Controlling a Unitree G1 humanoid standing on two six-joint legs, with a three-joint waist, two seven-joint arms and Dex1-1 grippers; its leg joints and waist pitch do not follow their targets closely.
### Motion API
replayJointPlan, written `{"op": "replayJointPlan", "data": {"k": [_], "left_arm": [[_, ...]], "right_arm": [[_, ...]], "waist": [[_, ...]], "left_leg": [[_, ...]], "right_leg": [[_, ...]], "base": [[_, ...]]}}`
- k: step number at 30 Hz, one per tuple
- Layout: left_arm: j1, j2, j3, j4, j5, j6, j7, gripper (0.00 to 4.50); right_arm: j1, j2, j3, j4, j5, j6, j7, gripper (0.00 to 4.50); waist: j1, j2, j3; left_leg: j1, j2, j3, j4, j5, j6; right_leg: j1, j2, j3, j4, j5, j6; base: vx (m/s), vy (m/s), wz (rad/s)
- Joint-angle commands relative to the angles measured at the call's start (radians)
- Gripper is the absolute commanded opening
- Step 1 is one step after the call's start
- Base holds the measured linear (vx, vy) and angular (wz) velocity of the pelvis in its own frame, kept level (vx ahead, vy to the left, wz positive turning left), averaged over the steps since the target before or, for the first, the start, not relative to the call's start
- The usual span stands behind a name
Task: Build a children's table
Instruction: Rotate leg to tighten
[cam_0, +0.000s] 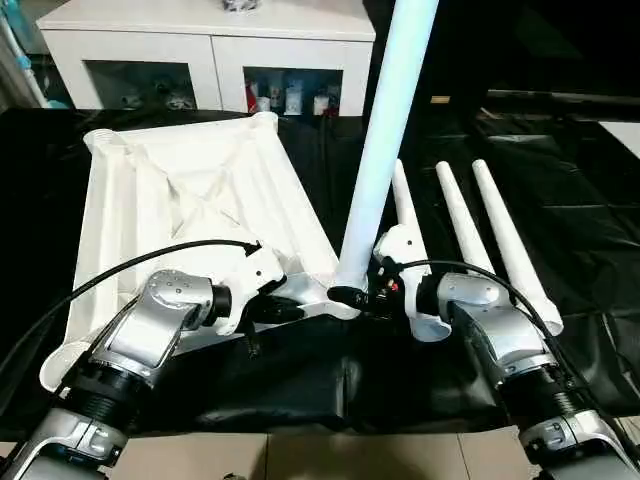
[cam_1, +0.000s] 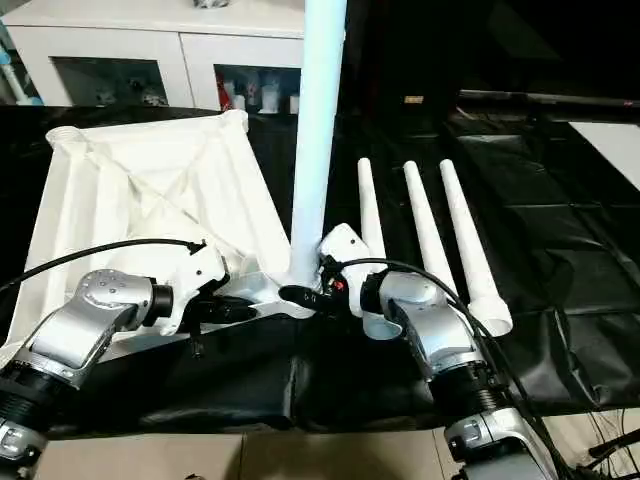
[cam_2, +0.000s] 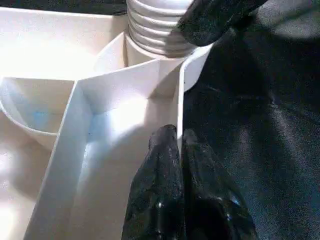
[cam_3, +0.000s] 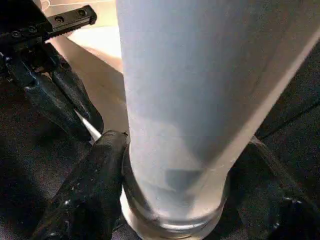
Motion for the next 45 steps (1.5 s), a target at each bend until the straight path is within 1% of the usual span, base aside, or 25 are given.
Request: {"op": "replayJointPlan", "data": {"k": [1,8,9,11,13,14,16,17,19,20,21,23,24,25,27,28,32,34,37,38,39,40,42,43,45], "left_arm": [[0.006,-0.016,-0.026,-0.022,-0.026,0.004,-0.04,0.0],[-0.009,-0.037,-0.018,0.005,-0.008,0.017,0.013,0.0],[-0.013,-0.043,-0.017,0.013,-0.004,0.024,0.025,0.0],[-0.033,-0.067,-0.011,0.053,0.016,0.04,0.08,0.0],[-0.057,-0.1,-0.001,0.096,0.035,0.058,0.15,0.0],[-0.08,-0.136,0.019,0.136,0.039,0.089,0.216,0.0],[-0.118,-0.191,0.054,0.2,0.045,0.134,0.326,0.0],[-0.118,-0.191,0.054,0.2,0.045,0.134,0.326,0.0],[-0.158,-0.253,0.074,0.278,0.059,0.134,0.436,0.0],[-0.162,-0.261,0.078,0.288,0.06,0.132,0.45,0.0],[-0.189,-0.306,0.089,0.347,0.068,0.115,0.522,0.0],[-0.203,-0.33,0.1,0.375,0.067,0.104,0.563,0.0],[-0.215,-0.349,0.106,0.396,0.069,0.095,0.59,0.0],[-0.223,-0.36,0.111,0.408,0.07,0.088,0.607,0.0],[-0.231,-0.373,0.107,0.409,0.073,0.092,0.615,0.0],[-0.232,-0.375,0.106,0.408,0.073,0.094,0.616,0.0],[-0.228,-0.371,0.096,0.399,0.074,0.094,0.593,0.0],[-0.222,-0.363,0.091,0.392,0.075,0.092,0.578,0.0],[-0.209,-0.341,0.077,0.38,0.078,0.08,0.537,0.0],[-0.207,-0.34,0.079,0.379,0.077,0.084,0.535,0.0],[-0.199,-0.33,0.074,0.367,0.077,0.095,0.518,0.0],[-0.194,-0.322,0.07,0.359,0.078,0.102,0.506,0.0],[-0.184,-0.31,0.065,0.347,0.078,0.104,0.488,0.0],[-0.163,-0.286,0.053,0.313,0.074,0.09,0.442,0.0],[-0.143,-0.264,0.042,0.28,0.07,0.084,0.404,0.0]], "right_arm": [[0.013,0.008,0.014,0.025,0.009,0.034,-0.013,2.62],[0.0,0.039,-0.004,0.057,-0.034,0.026,-0.118,2.62],[-0.002,0.045,-0.008,0.063,-0.036,0.025,-0.132,2.61],[-0.015,0.077,-0.032,0.096,-0.04,0.038,-0.209,2.61],[-0.031,0.115,-0.052,0.132,-0.049,0.047,-0.297,2.61],[-0.046,0.151,-0.065,0.165,-0.061,0.048,-0.378,2.61],[-0.075,0.203,-0.083,0.223,-0.08,0.059,-0.505,2.61],[-0.075,0.203,-0.083,0.223,-0.08,0.059,-0.505,2.61],[-0.124,0.264,-0.1,0.316,-0.086,0.056,-0.629,2.61],[-0.131,0.271,-0.104,0.328,-0.085,0.055,-0.643,2.61],[-0.174,0.314,-0.135,0.4,-0.065,0.046,-0.713,2.61],[-0.196,0.332,-0.151,0.435,-0.06,0.038,-0.75,2.61],[-0.213,0.349,-0.168,0.462,-0.052,0.029,-0.77,2.61],[-0.224,0.361,-0.18,0.477,-0.045,0.021,-0.778,2.61],[-0.241,0.381,-0.177,0.498,-0.047,0.001,-0.77,2.61],[-0.242,0.383,-0.176,0.501,-0.048,-0.001,-0.768,2.61],[-0.257,0.407,-0.167,0.526,-0.05,-0.029,-0.724,2.61],[-0.26,0.412,-0.178,0.53,-0.037,-0.045,-0.706,3.17],[-0.266,0.404,-0.193,0.531,-0.024,-0.064,-0.658,3.4],[-0.267,0.402,-0.193,0.533,-0.026,-0.068,-0.655,3.52],[-0.264,0.393,-0.184,0.523,-0.032,-0.081,-0.641,3.66],[-0.262,0.385,-0.178,0.515,-0.036,-0.09,-0.631,3.75],[-0.256,0.373,-0.168,0.499,-0.042,-0.094,-0.613,3.8],[-0.233,0.336,-0.137,0.446,-0.052,-0.089,-0.556,3.8],[-0.209,0.302,-0.113,0.396,-0.067,-0.095,-0.511,3.8]], "waist": [[0.001,0.007,-0.061],[-0.005,0.008,-0.059],[-0.009,0.009,-0.056],[-0.012,0.009,-0.055],[-0.018,0.009,-0.048],[-0.019,0.009,-0.048],[-0.024,0.009,-0.047],[-0.024,0.01,-0.05],[-0.026,0.01,-0.05],[-0.027,0.009,-0.051],[-0.029,0.007,-0.052],[-0.027,0.008,-0.052],[-0.024,0.003,-0.051],[-0.022,0.006,-0.052],[-0.02,0.001,-0.053],[-0.019,0.002,-0.053],[-0.02,0.002,-0.05],[-0.02,0.003,-0.05],[-0.024,0.002,-0.049],[-0.032,0.002,-0.048],[-0.033,0.006,-0.048],[-0.034,0.003,-0.046],[-0.036,0.002,-0.049],[-0.037,0.002,-0.049],[-0.039,0.001,-0.048]], "left_leg": [[0.019,0.005,0.009,-0.059,-0.214,0.033],[0.017,0.004,0.007,-0.061,-0.231,0.019],[0.019,0.004,0.006,-0.065,-0.27,0.005],[0.021,0.004,0.006,-0.066,-0.292,-0.003],[0.022,0.002,0.004,-0.07,-0.346,-0.022],[0.026,0.002,0.002,-0.072,-0.378,-0.035],[0.028,0.0,0.001,-0.071,-0.399,-0.044],[0.029,-0.002,-0.001,-0.071,-0.398,-0.049],[0.025,-0.002,-0.002,-0.072,-0.399,-0.048],[0.029,-0.004,-0.001,-0.071,-0.407,-0.048],[0.028,-0.004,-0.001,-0.07,-0.409,-0.046],[0.03,-0.005,-0.002,-0.07,-0.415,-0.044],[0.029,-0.004,0.001,-0.07,-0.416,-0.033],[0.028,-0.004,-0.001,-0.071,-0.409,-0.032],[0.022,-0.003,-0.001,-0.073,-0.386,-0.022],[0.021,-0.002,0.0,-0.072,-0.38,-0.02],[0.021,-0.003,0.001,-0.074,-0.391,-0.014],[0.023,-0.003,0.0,-0.074,-0.408,-0.015],[0.019,-0.004,-0.002,-0.077,-0.42,-0.008],[0.009,-0.004,-0.006,-0.081,-0.414,-0.012],[0.008,-0.003,-0.009,-0.083,-0.412,-0.018],[0.013,-0.003,-0.007,-0.081,-0.432,-0.02],[0.018,-0.002,-0.006,-0.079,-0.439,-0.018],[0.017,-0.002,-0.006,-0.079,-0.437,-0.015],[0.012,0.0,-0.005,-0.081,-0.423,-0.005]], "right_leg": [[0.051,-0.017,0.012,-0.056,-0.036,-0.247],[0.05,-0.018,0.012,-0.058,-0.062,-0.241],[0.047,-0.018,0.012,-0.064,-0.12,-0.233],[0.045,-0.019,0.013,-0.068,-0.158,-0.224],[0.039,-0.02,0.013,-0.076,-0.254,-0.206],[0.038,-0.021,0.013,-0.082,-0.312,-0.186],[0.032,-0.021,0.014,-0.087,-0.35,-0.173],[0.032,-0.021,0.013,-0.089,-0.356,-0.167],[0.032,-0.019,0.012,-0.089,-0.345,-0.163],[0.029,-0.02,0.012,-0.091,-0.351,-0.162],[0.029,-0.019,0.012,-0.092,-0.348,-0.157],[0.028,-0.019,0.011,-0.093,-0.352,-0.154],[0.027,-0.019,0.012,-0.097,-0.344,-0.148],[0.029,-0.02,0.011,-0.094,-0.336,-0.148],[0.034,-0.019,0.01,-0.091,-0.297,-0.152],[0.035,-0.021,0.01,-0.09,-0.289,-0.153],[0.033,-0.021,0.009,-0.093,-0.316,-0.147],[0.03,-0.022,0.009,-0.097,-0.347,-0.139],[0.031,-0.021,0.009,-0.099,-0.365,-0.13],[0.039,-0.022,0.005,-0.096,-0.375,-0.125],[0.038,-0.022,0.003,-0.097,-0.389,-0.121],[0.031,-0.022,0.004,-0.102,-0.413,-0.12],[0.029,-0.024,0.007,-0.103,-0.411,-0.128],[0.029,-0.023,0.007,-0.103,-0.403,-0.132],[0.032,-0.022,0.008,-0.1,-0.367,-0.141]], "base": [[0.0,0.0,0.0],[0.0,0.0,0.0],[0.0,0.0,0.0],[0.0,0.0,0.0],[0.0,0.0,0.0],[0.0,0.0,0.0],[0.0,0.0,0.0],[0.0,0.0,0.0],[0.0,0.0,0.0],[0.0,0.0,0.0],[0.0,0.0,0.0],[0.0,0.0,0.0],[0.0,0.0,0.0],[0.0,0.0,0.0],[0.0,0.0,0.0],[0.0,0.0,0.0],[0.0,0.0,0.0],[0.0,0.0,0.0],[0.0,0.0,0.0],[0.0,0.0,0.0],[0.0,0.0,0.0],[0.0,0.0,0.0],[0.0,0.0,0.0],[0.0,0.0,0.0],[0.0,0.0,0.0]]}}
